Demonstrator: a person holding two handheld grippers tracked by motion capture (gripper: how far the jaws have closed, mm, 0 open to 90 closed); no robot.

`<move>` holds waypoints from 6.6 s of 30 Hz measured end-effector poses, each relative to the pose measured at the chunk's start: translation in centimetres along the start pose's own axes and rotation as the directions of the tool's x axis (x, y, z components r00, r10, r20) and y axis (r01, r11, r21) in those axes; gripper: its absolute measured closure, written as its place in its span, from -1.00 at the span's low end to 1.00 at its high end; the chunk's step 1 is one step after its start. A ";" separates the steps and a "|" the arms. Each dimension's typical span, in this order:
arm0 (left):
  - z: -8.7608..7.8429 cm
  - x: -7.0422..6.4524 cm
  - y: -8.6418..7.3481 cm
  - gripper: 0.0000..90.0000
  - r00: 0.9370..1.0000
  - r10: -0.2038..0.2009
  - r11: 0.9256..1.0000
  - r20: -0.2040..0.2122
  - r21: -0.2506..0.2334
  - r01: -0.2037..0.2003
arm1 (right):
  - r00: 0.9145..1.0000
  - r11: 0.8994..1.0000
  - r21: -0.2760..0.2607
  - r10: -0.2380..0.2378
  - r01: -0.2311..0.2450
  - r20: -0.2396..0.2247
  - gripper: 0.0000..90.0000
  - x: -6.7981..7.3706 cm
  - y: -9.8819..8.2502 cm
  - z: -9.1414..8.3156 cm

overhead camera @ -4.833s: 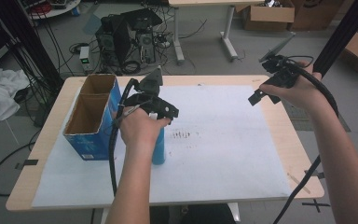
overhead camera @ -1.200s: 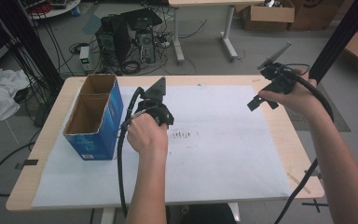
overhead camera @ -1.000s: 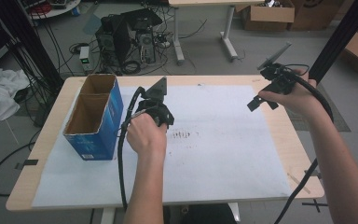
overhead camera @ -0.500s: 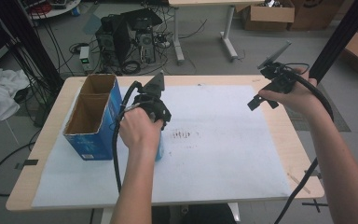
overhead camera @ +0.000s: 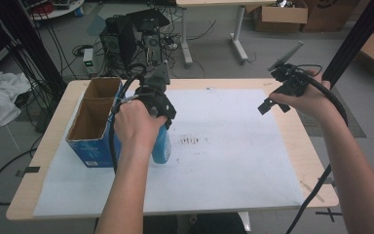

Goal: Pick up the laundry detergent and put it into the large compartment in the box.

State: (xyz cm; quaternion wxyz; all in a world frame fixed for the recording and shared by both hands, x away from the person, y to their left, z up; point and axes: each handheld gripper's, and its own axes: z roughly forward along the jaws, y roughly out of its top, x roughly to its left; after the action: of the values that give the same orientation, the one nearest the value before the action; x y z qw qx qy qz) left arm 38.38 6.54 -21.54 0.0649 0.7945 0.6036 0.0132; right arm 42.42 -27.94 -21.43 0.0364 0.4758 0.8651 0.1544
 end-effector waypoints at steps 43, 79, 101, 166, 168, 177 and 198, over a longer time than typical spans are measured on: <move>-13.4 13.8 -0.8 -0.16 0.988 -0.140 0.985 -0.066 -0.106 0.133 | 1.000 1.000 0.024 -0.003 0.003 0.025 -0.62 0.2 1.6 0.3; -8.0 17.4 -0.4 -0.16 0.977 -0.201 0.979 -0.067 -0.051 0.198 | 0.999 0.999 0.036 0.010 -0.011 0.033 -0.61 -0.6 1.2 0.7; -0.8 18.5 -0.6 -0.16 0.979 -0.199 0.979 -0.048 0.029 0.200 | 0.999 0.998 0.054 -0.015 0.013 0.031 -0.61 0.0 1.5 1.5; 4.7 20.0 -0.1 -0.16 0.979 -0.202 0.978 -0.041 0.053 0.204 | 1.000 0.996 0.084 -0.006 0.004 0.027 -0.61 -0.3 1.5 3.3; 4.7 20.0 0.0 -0.16 0.979 -0.201 0.978 -0.041 0.047 0.203 | 1.000 0.996 0.089 -0.010 0.007 0.028 -0.61 -0.4 1.5 3.4; 4.7 20.0 -0.1 -0.16 0.978 -0.204 0.977 -0.039 0.045 0.206 | 1.000 0.996 0.087 -0.009 0.007 0.024 -0.61 -0.4 1.5 3.5; 3.7 20.0 -0.7 -0.35 0.965 -0.262 0.965 -0.031 0.006 0.262 | 1.000 0.996 0.086 -0.020 0.018 0.020 -0.61 0.0 1.4 3.3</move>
State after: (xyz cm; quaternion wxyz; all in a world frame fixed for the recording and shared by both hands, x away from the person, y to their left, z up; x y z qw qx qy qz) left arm 43.51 25.66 -26.39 0.0530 0.7077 0.7044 0.0133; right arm 44.26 -26.50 -24.15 0.0262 0.4702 0.8751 0.1116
